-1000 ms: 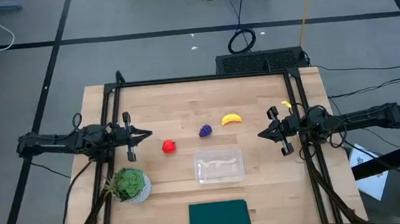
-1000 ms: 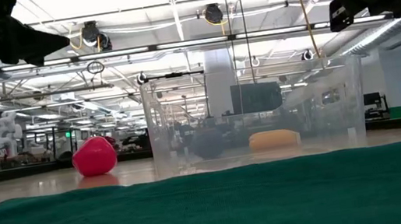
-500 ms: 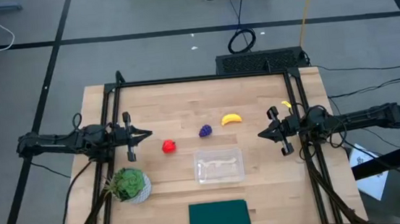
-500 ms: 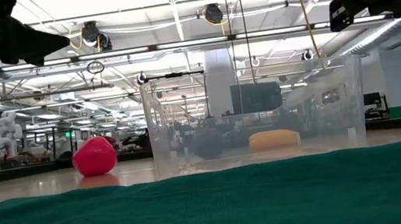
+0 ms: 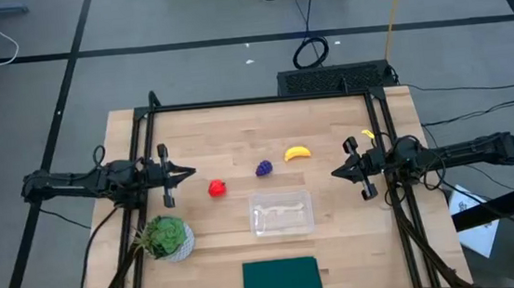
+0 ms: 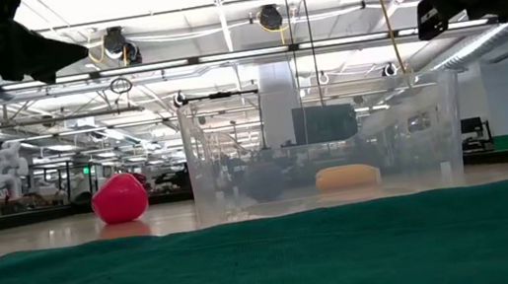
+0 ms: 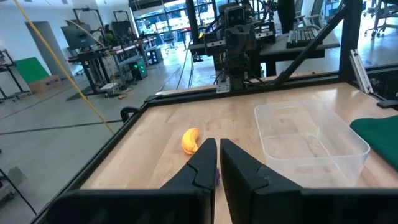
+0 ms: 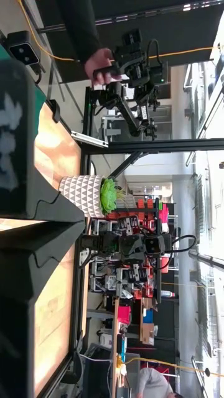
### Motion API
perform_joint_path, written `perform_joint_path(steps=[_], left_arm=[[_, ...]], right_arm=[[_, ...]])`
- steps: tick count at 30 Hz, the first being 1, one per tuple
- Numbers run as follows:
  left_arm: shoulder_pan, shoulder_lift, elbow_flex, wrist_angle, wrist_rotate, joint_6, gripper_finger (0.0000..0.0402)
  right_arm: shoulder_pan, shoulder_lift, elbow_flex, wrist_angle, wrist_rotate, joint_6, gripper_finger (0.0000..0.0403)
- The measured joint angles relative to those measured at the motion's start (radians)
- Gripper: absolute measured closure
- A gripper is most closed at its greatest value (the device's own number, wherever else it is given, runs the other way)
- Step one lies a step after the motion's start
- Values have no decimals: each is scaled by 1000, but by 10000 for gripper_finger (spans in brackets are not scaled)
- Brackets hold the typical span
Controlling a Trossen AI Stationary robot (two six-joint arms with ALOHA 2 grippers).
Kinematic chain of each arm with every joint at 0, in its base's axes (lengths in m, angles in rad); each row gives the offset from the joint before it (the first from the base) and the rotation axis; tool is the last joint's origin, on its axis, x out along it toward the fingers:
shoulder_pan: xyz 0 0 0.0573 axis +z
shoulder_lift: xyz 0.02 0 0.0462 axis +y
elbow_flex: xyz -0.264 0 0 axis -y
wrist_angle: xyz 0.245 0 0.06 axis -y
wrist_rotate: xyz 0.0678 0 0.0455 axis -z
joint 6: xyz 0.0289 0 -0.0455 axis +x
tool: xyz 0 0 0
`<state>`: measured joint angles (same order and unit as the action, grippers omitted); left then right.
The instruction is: Pick and placing Produce into tupperware
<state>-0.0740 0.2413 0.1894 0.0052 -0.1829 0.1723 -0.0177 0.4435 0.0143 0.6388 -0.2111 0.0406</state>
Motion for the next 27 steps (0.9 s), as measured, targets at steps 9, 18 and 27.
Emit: perform_joint_path(steps=[9, 18, 27], left_arm=[[1, 0, 0, 105, 25, -66, 376], [1, 1, 0, 134, 26, -79, 376], [1, 1, 0, 142, 26, -62, 376]], right_arm=[[0, 0, 0, 1, 0, 0, 403], [0, 0, 0, 68, 0, 53, 403], [0, 0, 0, 79, 0, 16, 403]])
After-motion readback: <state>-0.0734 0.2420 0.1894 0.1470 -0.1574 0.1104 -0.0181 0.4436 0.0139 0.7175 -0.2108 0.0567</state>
